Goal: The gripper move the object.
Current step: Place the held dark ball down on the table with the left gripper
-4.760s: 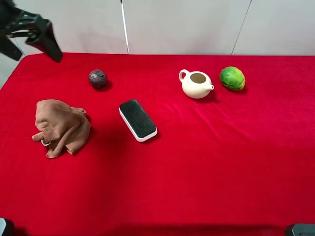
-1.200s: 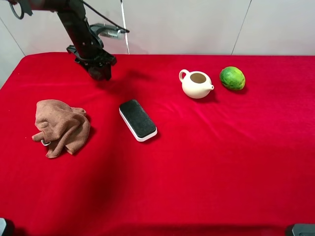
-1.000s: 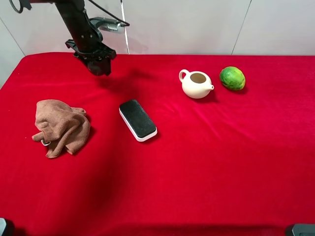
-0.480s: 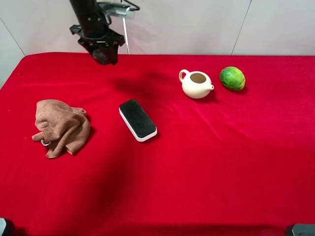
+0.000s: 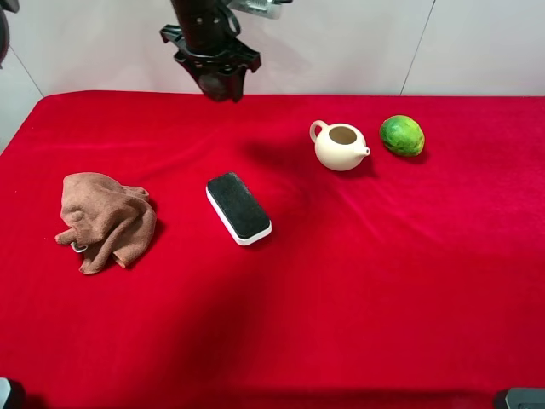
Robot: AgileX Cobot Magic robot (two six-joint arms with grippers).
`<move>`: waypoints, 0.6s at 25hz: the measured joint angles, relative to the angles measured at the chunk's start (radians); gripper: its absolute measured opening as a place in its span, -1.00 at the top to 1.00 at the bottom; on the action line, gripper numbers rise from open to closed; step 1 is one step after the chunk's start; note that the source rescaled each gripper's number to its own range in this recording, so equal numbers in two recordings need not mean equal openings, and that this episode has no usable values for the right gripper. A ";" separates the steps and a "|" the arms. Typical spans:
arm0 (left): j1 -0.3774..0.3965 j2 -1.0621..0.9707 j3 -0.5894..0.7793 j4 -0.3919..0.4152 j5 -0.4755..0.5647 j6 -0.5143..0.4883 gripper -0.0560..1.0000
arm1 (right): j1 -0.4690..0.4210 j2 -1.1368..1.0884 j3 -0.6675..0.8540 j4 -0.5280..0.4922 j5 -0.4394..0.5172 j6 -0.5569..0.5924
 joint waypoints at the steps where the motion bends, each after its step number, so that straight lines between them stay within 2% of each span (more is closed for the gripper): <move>1: -0.012 0.000 -0.008 -0.001 0.000 -0.004 0.88 | 0.000 0.000 0.000 0.000 0.000 0.000; 15: -0.179 0.000 -0.079 -0.005 0.001 -0.108 0.89 | 0.000 0.000 0.000 0.000 0.000 0.000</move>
